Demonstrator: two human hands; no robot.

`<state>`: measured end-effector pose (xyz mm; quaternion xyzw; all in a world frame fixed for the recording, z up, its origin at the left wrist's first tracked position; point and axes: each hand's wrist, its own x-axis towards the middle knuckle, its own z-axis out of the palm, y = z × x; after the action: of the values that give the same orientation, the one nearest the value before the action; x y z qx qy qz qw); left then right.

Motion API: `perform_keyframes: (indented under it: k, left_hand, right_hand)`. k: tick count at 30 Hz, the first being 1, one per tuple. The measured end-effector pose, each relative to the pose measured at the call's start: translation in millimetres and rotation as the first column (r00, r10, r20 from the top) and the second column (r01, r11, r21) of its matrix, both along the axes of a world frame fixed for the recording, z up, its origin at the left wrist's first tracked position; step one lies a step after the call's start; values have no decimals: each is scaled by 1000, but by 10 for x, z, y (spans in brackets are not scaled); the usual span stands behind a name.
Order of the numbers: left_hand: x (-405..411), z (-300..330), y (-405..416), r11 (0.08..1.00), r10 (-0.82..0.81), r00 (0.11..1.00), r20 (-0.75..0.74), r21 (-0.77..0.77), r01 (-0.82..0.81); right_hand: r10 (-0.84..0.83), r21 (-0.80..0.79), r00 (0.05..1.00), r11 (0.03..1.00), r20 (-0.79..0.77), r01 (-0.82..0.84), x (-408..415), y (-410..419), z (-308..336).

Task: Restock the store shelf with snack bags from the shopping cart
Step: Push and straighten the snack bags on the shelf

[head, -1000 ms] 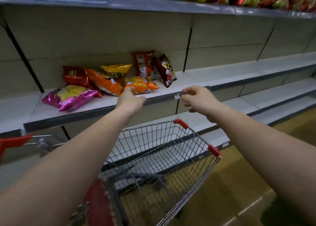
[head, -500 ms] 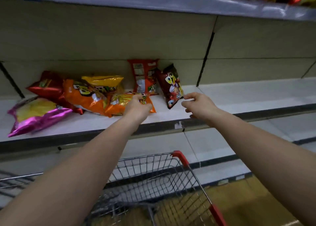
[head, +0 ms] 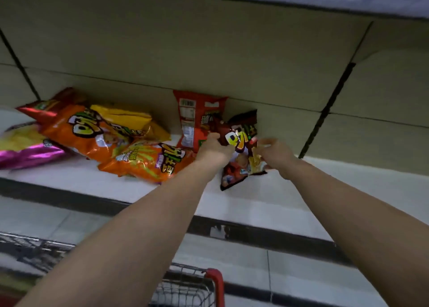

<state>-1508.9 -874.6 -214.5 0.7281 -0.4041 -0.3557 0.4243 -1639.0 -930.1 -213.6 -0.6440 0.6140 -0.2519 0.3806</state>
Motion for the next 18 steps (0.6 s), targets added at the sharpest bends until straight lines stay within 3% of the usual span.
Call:
perform_keyframes:
  k: [7,11,18]
  left_hand:
    - [-108,-213,-424,993,111,979,-171,48,-104]
    - [-156,-299,-487,995,85,954,-288,77,-65]
    - [-118,-258,-306,988,100,941,-324,-78,-132]
  right_hand:
    - [49,-25,998,999,41,-48,50,-446,-184]
    - [92,95,974,989,205,-114,73,-477,-314]
    - [34,42,929,998,369,-53,-66,-425,-183]
